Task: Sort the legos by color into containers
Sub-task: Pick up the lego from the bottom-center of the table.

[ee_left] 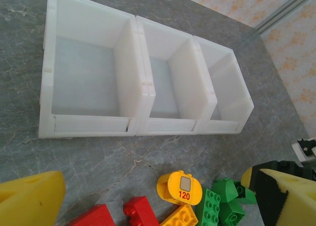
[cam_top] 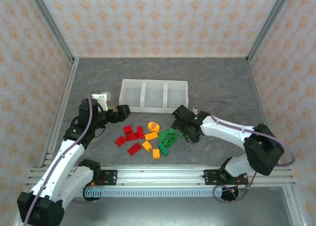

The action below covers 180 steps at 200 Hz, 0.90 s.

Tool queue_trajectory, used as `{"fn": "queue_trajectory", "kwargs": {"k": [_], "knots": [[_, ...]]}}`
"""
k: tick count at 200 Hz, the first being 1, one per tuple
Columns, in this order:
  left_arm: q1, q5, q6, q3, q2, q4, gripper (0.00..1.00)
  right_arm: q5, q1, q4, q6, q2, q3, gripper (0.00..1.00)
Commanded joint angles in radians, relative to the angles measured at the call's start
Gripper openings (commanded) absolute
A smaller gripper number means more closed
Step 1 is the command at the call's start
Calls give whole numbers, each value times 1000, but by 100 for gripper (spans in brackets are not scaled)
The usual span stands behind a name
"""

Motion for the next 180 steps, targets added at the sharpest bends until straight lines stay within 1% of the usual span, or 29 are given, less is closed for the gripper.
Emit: {"fn": "queue_trajectory", "kwargs": {"k": [1, 34, 61, 86, 132, 163, 180], "knots": [[-4, -19, -7, 8, -5, -16, 99, 57, 7, -22, 22, 21, 18, 91], [-4, -9, -3, 5, -1, -13, 99, 80, 8, -31, 19, 35, 6, 90], [-5, -12, -3, 3, -1, -9, 99, 90, 8, -20, 14, 44, -15, 87], [-5, -27, -2, 7, 15, -15, 99, 97, 7, 1, 0, 62, -49, 82], [-5, -24, 0, 9, 28, -17, 99, 112, 9, 16, -23, 70, -54, 74], [-4, -69, -3, 14, 28, -32, 99, 108, 9, 36, -65, 70, -66, 66], [-4, -72, -3, 15, 28, -31, 99, 116, 9, 35, -82, 63, -66, 61]]}}
